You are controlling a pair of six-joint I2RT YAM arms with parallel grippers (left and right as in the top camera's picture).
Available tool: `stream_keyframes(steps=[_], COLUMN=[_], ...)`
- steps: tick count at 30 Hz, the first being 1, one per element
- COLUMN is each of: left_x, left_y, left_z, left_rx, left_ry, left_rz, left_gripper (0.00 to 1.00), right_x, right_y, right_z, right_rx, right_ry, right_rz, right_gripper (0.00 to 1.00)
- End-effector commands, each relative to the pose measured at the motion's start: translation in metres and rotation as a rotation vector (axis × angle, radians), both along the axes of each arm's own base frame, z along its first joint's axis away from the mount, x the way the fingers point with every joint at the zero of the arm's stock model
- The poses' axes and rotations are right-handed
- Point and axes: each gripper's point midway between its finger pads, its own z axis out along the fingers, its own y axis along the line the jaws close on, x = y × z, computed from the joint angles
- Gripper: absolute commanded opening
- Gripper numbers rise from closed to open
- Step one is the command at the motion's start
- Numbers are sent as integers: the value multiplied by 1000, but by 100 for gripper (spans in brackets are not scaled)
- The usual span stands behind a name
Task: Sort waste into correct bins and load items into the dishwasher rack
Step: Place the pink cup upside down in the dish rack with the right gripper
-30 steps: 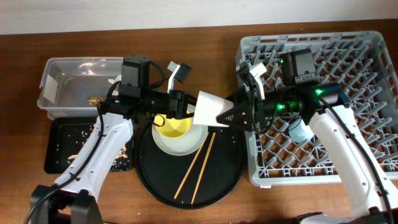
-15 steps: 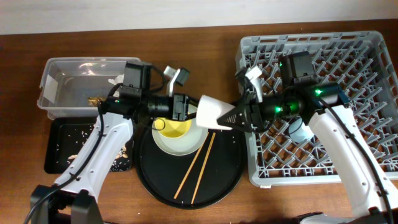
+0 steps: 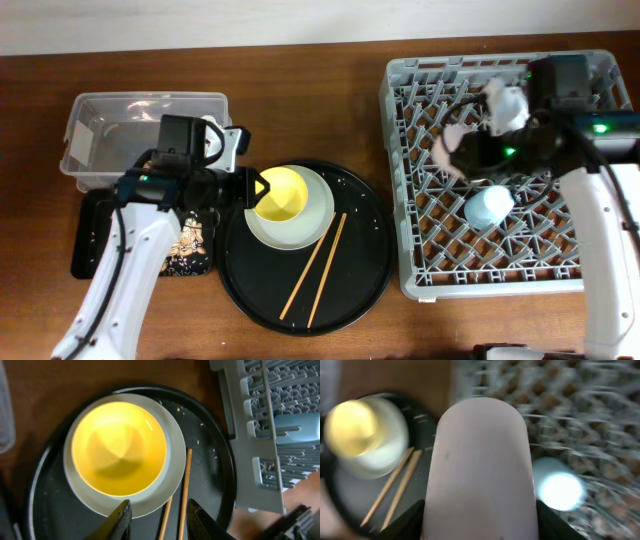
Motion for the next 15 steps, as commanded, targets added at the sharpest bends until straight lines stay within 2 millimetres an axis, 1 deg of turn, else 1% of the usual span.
stream_keyframes(steps=[1, 2, 6, 11, 13, 15], left_x=[3, 2, 2, 2, 2, 2], left_y=[10, 10, 10, 11, 10, 10], left_z=[6, 6, 6, 6, 6, 6], left_rx=[48, 51, 52, 52, 52, 52], left_ry=[-44, -41, -41, -40, -40, -40], left_rz=[12, 13, 14, 14, 13, 13], left_gripper=[35, 35, 35, 35, 35, 35], right_x=[5, 9, 24, 56, 60, 63], right_y=[-48, -57, -73, -80, -79, -80], right_z=[-3, -11, -31, -43, -55, -73], right_rx=[-134, -130, -127, -126, -120, -118], right_ry=[20, 45, 90, 52, 80, 134], right_rz=[-195, -232, -272, -281, -276, -272], right_gripper=[4, 4, 4, 4, 4, 4])
